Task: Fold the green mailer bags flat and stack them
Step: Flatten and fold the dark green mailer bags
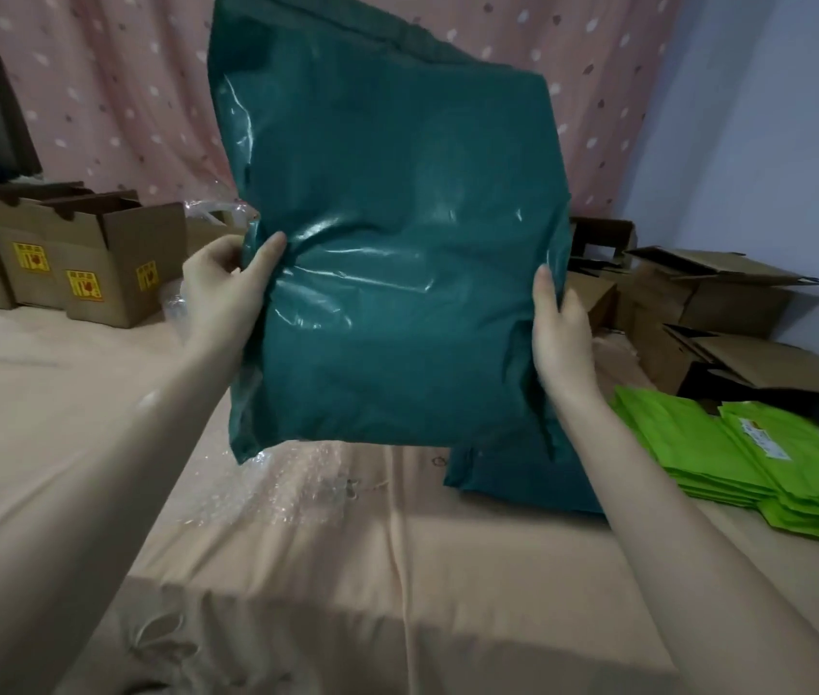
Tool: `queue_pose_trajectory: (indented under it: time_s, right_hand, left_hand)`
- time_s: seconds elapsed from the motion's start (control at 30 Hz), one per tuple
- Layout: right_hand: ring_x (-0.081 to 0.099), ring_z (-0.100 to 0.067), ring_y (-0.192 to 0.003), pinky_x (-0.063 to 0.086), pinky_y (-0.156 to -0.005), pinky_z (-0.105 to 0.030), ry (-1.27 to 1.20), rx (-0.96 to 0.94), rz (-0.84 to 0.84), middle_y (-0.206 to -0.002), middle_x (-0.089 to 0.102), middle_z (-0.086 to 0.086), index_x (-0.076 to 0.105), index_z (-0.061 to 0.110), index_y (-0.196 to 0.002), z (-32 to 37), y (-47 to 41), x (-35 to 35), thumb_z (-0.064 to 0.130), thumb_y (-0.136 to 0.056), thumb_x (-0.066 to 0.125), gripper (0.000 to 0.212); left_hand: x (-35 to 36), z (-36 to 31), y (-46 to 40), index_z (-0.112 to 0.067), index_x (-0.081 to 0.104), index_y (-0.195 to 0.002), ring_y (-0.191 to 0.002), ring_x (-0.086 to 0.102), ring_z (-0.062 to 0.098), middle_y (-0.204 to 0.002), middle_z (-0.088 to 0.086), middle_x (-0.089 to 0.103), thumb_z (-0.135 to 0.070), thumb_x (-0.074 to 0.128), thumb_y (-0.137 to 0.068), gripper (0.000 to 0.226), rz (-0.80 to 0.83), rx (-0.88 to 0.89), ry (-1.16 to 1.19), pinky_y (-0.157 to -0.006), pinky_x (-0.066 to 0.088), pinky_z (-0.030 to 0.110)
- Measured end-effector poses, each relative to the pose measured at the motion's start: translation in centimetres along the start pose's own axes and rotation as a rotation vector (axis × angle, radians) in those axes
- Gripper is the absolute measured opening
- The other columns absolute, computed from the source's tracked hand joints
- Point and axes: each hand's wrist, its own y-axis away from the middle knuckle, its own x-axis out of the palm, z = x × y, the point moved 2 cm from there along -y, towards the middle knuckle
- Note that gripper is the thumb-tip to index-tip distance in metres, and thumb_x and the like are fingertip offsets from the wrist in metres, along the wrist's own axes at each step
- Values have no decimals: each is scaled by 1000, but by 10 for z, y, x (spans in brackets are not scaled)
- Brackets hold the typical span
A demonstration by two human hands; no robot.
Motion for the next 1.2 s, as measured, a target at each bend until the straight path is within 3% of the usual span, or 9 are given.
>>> queue_pose_trajectory:
  time_s: [0.13, 0.27, 0.5, 0.6, 0.7, 0.77, 0.9, 1.1, 1.2]
  right_hand:
    - [45, -8, -56, 29, -56, -29, 262, -260, -124, -58, 45, 7, 41, 17, -65, -5, 14, 3, 39, -94, 52, 38]
    - [36, -7, -44, 26, -45, -18, 270, -310, -103, -49, 32, 7, 28, 21, -58, -10, 25, 15, 33, -93, 56, 47]
    - [32, -7, -49, 28, -47, -20, 223, -194, 13, -56, 37, 5, 44, 6, -74, -29, 32, 35, 32, -95, 52, 35]
    - [40, -6, -57, 29, -56, -26, 274, -100, 49, -63, 43, 10, 42, 23, -73, -55, 35, 43, 34, -96, 49, 27]
    - [50, -20, -71, 32, -63, -29, 317, 22, 56, -67, 50, 4, 47, 8, -81, -82, 37, 47, 31, -97, 48, 28]
    - [51, -25, -77, 32, -66, -30, 339, 84, 72, -65, 47, 3, 45, 5, -80, -98, 37, 52, 29, -97, 47, 30]
    - [55, -34, -90, 29, -68, -29, 392, 109, 109, -79, 58, -10, 45, 5, -84, -110, 32, 69, 22, -98, 45, 22]
    - [55, -34, -91, 21, -60, -24, 428, 105, 158, -101, 61, -25, 49, -7, -106, -111, 32, 93, 13, -98, 43, 22]
    - [57, -35, -93, 30, -66, -28, 397, 121, 182, -103, 61, -23, 46, -6, -109, -109, 33, 104, 17, -99, 42, 26]
  left_hand:
    - [-18, 13, -4, -20, 65, -82, -80, 63, 13, -82, -5, 68, -56, 65, -76, 36, -85, -3, -53, -82, 52, 39]
    - [-34, 24, -4, -2, 56, -71, -64, 45, 12, -65, 2, 52, -63, 56, -80, 62, -82, -5, -54, -64, 37, 32]
    - [-50, 48, -5, -19, 55, -102, -95, 62, 14, -102, 1, 64, -37, 59, -90, 23, -30, -11, -30, -82, 50, 29]
    - [-52, 73, -7, -11, 59, -108, -84, 60, 16, -103, 9, 64, -27, 52, -95, 22, -51, -106, -112, -68, 49, 22]
    - [-57, 104, -12, -10, 60, -109, -53, 56, 11, -96, 12, 66, -17, 48, -97, 19, -36, -254, -198, -41, 41, 14]
    - [-55, 121, -14, -13, 55, -113, -53, 61, 10, -102, 11, 66, -23, 48, -97, 20, 65, -379, -210, -48, 46, 20]
    - [-43, 139, -8, -11, 43, -126, -94, 60, 29, -113, 14, 59, -48, 50, -91, 51, 289, -567, -373, -78, 52, 41]
    - [-24, 144, -11, -17, 53, -120, -82, 60, 21, -106, 10, 62, -8, 63, -86, 37, 308, -495, -264, -69, 50, 31]
    - [-23, 141, -23, -17, 65, -109, -91, 60, 21, -111, 11, 65, -9, 62, -86, 24, 225, -291, -400, -78, 46, 28]
